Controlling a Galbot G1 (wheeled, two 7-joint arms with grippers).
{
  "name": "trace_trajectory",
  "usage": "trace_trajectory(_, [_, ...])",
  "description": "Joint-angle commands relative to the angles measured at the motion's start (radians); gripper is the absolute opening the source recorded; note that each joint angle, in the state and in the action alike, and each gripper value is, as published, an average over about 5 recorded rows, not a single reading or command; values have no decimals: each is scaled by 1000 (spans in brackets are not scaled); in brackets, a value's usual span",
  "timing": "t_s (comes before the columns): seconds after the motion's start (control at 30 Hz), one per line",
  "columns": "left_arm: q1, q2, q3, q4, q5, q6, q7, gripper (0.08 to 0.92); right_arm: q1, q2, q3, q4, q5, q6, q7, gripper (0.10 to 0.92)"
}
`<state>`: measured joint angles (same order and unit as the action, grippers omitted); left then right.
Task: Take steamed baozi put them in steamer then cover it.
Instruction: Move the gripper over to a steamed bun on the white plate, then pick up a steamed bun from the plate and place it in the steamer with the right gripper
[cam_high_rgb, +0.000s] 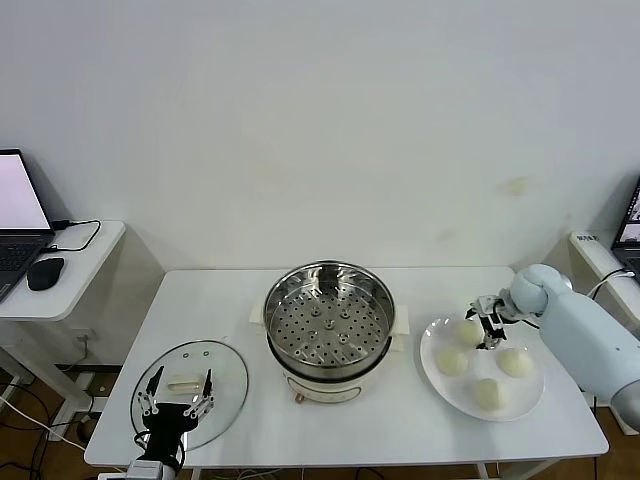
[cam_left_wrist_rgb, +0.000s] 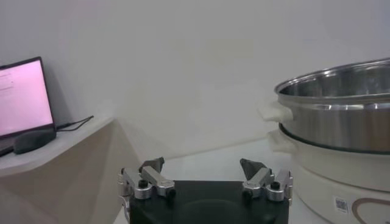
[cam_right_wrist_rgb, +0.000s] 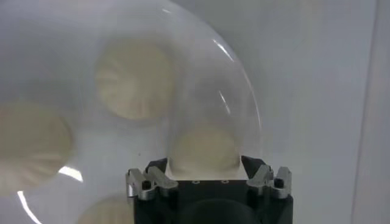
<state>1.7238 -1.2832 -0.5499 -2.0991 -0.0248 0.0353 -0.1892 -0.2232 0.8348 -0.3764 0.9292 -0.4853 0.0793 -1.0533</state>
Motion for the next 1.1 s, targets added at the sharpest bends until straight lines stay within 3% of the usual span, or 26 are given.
trace_trajectory(0.03, [-1,1,0,0,0,-1,0,823,8,12,-11,-23,-10,-1,0,721])
trace_trajectory(0.3, [-1,2,1,-5,-1,-1,0,823,8,10,-10,-14,-9,-1,1,594])
trace_trajectory(0.5, [1,-1,2,-11,0,-1,0,823,19,-51,-37,68,46,-17,-13,586])
trace_trajectory(0.9, [-7,5,6,-14,-6,-4,1,823,302,-296,-282,382,357,-83,-30,595])
trace_trajectory(1.1, [-13,17,6,-8,-16,-10,2,823,656,-254,-528,429,540,-86,-24,604])
